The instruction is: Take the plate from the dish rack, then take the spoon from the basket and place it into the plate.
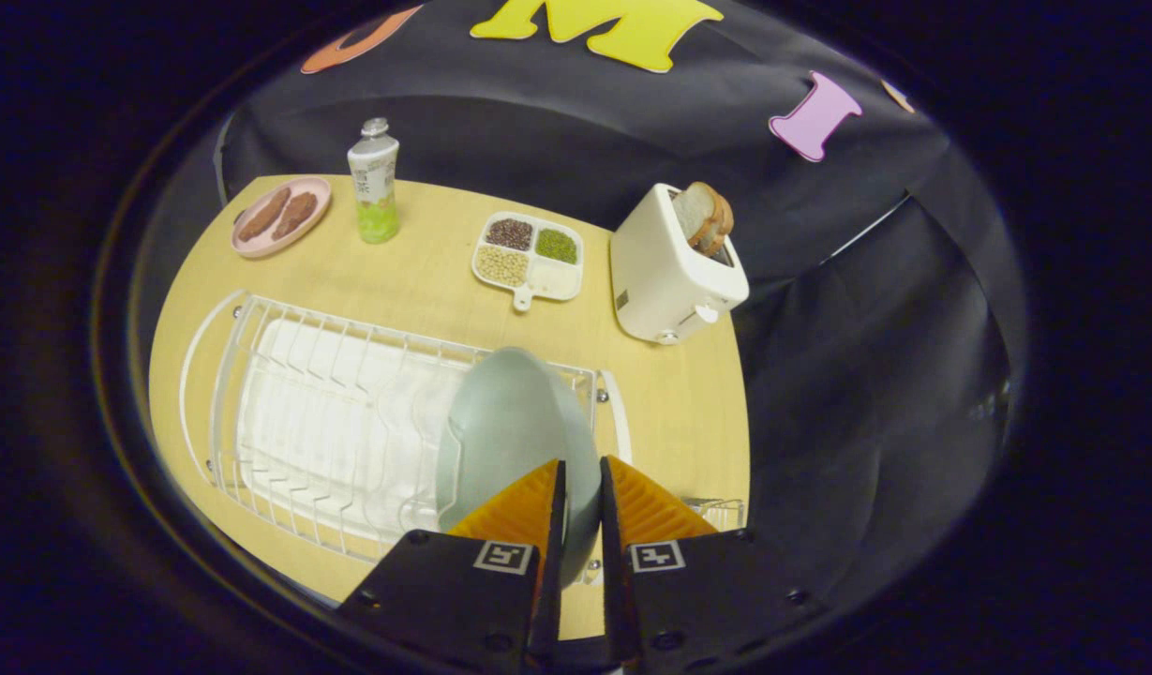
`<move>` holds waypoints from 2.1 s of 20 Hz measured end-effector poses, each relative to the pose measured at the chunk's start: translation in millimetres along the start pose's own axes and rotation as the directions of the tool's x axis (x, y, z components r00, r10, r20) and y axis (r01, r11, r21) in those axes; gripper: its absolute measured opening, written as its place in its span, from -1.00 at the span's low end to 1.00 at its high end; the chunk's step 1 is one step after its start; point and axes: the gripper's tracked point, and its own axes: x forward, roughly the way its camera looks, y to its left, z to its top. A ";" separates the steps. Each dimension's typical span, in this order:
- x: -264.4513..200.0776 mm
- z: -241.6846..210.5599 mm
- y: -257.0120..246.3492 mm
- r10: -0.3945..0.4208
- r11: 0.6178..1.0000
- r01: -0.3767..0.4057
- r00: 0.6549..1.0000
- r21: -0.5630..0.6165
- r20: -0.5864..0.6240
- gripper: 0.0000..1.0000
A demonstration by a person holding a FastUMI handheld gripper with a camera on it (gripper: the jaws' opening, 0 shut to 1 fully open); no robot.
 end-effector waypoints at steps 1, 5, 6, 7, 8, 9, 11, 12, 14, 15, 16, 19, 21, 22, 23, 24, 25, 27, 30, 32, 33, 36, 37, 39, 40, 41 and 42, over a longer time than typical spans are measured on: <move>-3.0 -0.4 1.8 -0.020 1.000 0.020 1.000 -0.001 0.002 -0.57; -18.3 4.2 12.3 -0.115 0.992 0.111 0.991 0.051 0.069 -0.69; -21.3 7.8 12.1 -0.149 0.988 0.144 0.984 0.058 0.099 -0.70; -23.7 6.5 12.9 -0.168 0.985 0.162 0.979 0.065 0.112 -0.70; -24.4 3.3 17.8 -0.174 0.984 0.168 0.979 0.060 0.107 -0.70; -24.4 0.1 17.7 -0.189 0.982 0.184 0.976 0.049 0.108 -0.70; -25.8 -0.1 19.3 -0.218 0.976 0.214 0.968 0.050 0.123 -0.71; -27.1 -0.7 20.8 -0.232 0.973 0.226 0.964 0.053 0.131 -0.71; -31.7 2.1 21.3 -0.275 0.961 0.270 0.948 0.057 0.161 -0.71; -35.7 4.3 19.8 -0.305 0.952 0.300 0.935 0.056 0.183 -0.71; -39.7 6.1 16.9 -0.339 0.941 0.335 0.918 0.053 0.206 -0.71; -55.0 9.3 12.4 -0.386 0.921 0.387 0.882 0.052 0.270 -0.71; -62.6 7.9 7.6 -0.381 0.924 0.372 0.871 0.090 0.309 -0.71; -65.6 3.2 4.2 -0.375 0.927 0.357 0.870 0.118 0.319 -0.71; -65.1 -3.7 2.9 -0.355 0.935 0.325 0.877 0.142 0.323 -0.71; -64.8 -11.5 3.3 -0.317 0.947 0.279 0.890 0.160 0.327 -0.71; -64.3 -18.6 3.9 -0.272 0.959 0.223 0.902 0.176 0.336 -0.71; -69.9 -34.6 1.6 -0.180 0.973 0.109 0.912 0.205 0.368 -0.71; -84.9 -55.6 -5.0 -0.057 0.972 -0.054 0.890 0.228 0.453 -0.71; -98.6 -70.3 -7.7 0.031 0.957 -0.171 0.865 0.236 0.501 -0.71; -107.5 -79.0 -7.5 0.085 0.940 -0.242 0.847 0.239 0.526 -0.71; -132.6 -106.9 -8.3 0.253 0.855 -0.465 0.761 0.230 0.598 -0.71; -137.8 -119.3 -9.7 0.308 0.815 -0.535 0.726 0.223 0.615 -0.71; -144.7 -144.6 -9.1 0.423 0.709 -0.671 0.651 0.217 0.630 -0.71; -145.3 -157.4 -8.2 0.484 0.650 -0.730 0.611 0.210 0.626 -0.71; -145.0 -167.5 -6.7 0.537 0.583 -0.786 0.562 0.204 0.629 -0.72; -142.3 -178.4 -3.4 0.587 0.525 -0.829 0.517 0.194 0.623 -0.71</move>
